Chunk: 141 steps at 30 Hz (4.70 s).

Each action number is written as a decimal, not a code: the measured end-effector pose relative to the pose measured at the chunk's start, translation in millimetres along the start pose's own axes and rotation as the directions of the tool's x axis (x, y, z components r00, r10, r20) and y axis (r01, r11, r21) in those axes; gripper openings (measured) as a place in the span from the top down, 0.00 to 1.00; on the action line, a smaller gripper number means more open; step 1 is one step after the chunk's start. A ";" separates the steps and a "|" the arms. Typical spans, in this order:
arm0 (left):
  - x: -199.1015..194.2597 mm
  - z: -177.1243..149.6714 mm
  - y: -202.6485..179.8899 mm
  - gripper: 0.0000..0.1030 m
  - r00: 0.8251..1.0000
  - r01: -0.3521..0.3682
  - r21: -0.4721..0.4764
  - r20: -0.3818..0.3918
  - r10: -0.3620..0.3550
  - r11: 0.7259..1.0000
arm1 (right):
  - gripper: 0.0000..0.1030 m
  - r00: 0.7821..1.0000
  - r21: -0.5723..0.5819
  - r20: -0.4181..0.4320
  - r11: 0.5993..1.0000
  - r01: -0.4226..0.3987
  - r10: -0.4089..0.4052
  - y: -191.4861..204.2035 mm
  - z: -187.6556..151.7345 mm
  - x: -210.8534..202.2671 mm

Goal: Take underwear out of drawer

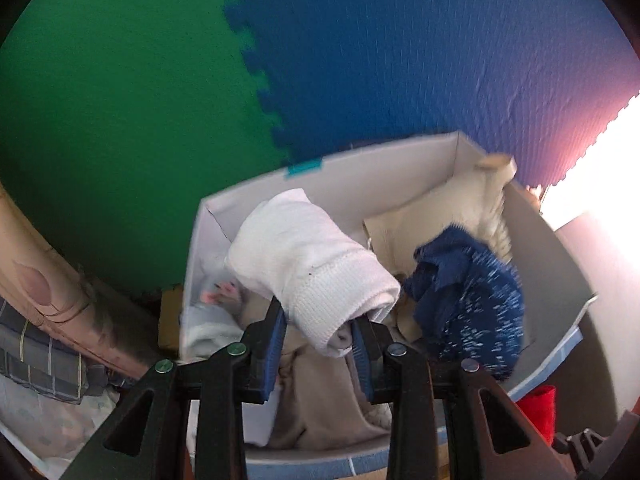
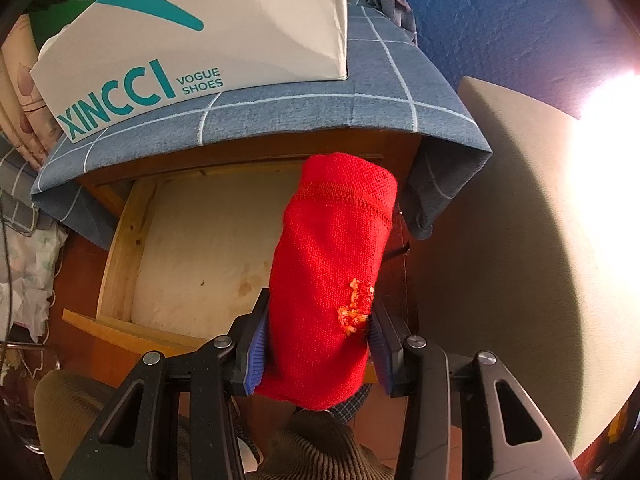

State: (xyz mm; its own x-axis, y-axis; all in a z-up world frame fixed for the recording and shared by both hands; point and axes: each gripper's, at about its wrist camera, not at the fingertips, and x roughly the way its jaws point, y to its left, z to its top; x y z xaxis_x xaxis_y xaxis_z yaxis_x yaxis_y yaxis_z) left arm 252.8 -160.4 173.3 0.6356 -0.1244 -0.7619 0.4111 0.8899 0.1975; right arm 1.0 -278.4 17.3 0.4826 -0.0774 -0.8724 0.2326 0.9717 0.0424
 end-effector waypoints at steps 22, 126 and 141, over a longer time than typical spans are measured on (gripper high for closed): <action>-25.2 -13.6 -20.7 0.43 0.997 -0.059 0.089 0.057 0.054 0.994 | 0.60 1.000 -0.018 -0.014 1.000 0.016 -0.016 3.3 -0.7 1.0; 14.4 -271.1 16.6 0.43 0.970 -0.170 -0.307 -0.221 0.104 0.936 | 0.13 0.969 -0.261 0.197 0.961 -0.095 0.150 124.6 204.1 -89.8; -2.8 -279.8 7.9 0.43 0.982 -0.126 -0.324 -0.177 0.070 0.938 | 0.01 0.983 -0.181 0.181 0.983 -0.007 0.040 57.3 31.3 -87.2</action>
State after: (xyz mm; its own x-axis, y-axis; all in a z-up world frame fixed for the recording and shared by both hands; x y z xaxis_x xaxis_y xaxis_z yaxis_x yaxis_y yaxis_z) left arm 71.5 -30.3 4.4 0.5369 0.0182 -0.8435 0.0936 0.9923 0.0810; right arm -1.4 -223.0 111.0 0.6361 -0.0777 -0.7677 0.0725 0.9965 -0.0407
